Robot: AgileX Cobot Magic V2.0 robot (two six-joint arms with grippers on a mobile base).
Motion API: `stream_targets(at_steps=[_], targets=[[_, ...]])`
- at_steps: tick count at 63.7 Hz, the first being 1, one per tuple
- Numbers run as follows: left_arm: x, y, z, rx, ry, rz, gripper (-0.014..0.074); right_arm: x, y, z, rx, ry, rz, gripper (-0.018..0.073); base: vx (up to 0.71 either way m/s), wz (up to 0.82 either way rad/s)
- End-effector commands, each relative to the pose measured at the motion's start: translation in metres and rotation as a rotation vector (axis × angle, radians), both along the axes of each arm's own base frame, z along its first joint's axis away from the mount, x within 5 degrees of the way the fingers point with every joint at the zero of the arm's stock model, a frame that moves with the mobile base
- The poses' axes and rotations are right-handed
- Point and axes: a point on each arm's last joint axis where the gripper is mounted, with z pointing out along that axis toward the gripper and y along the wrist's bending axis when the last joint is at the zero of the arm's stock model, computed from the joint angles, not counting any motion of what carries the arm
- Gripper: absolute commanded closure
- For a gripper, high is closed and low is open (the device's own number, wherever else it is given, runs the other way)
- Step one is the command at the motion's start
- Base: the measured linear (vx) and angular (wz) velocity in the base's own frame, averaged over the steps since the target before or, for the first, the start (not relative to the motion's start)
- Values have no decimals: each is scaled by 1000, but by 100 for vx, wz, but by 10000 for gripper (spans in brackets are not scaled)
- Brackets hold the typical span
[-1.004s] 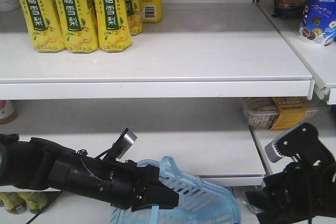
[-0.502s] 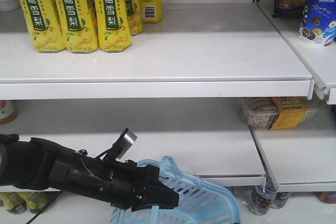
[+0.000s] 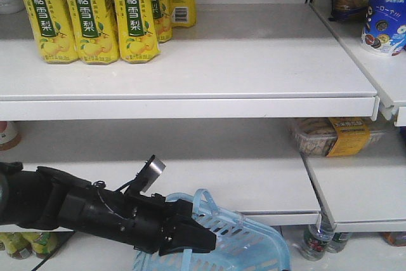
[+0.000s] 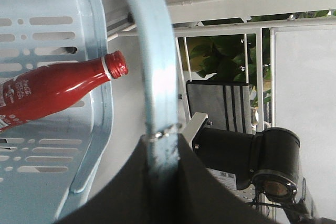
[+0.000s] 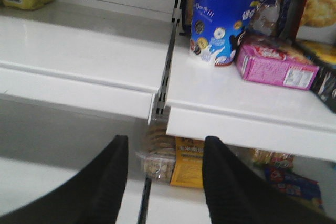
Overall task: Place coke in basket with both arms
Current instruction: 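Withdraw the right gripper away from the basket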
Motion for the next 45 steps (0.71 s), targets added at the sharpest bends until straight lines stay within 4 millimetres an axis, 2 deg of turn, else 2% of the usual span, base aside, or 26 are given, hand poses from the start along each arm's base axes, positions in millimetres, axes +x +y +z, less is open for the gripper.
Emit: stream_targets(at_steps=[1,15,24,29,40,45], targets=[[2,-6,33,-191,-14,21,603,-6,2,-8,45,-88,38,237,0,0],[2,-6,33,-191,-14,21,603,-27,-2,-33,97,-140,47,237,0,0],[2,-6,33,-191,-14,21,603,-33,-3,-48,94,-151,42,237,0,0],[2,-6,33,-191,-14,21,603,-33,-3,-51,74,-176,46,237,0,0],[2,-6,33,-191,-14,21,603,-25,-1,-78,48,-104,45,237,0,0],[2,-6,33,-191,-14,21,603,-24,0,-78,50,-135,61,237,0,0]])
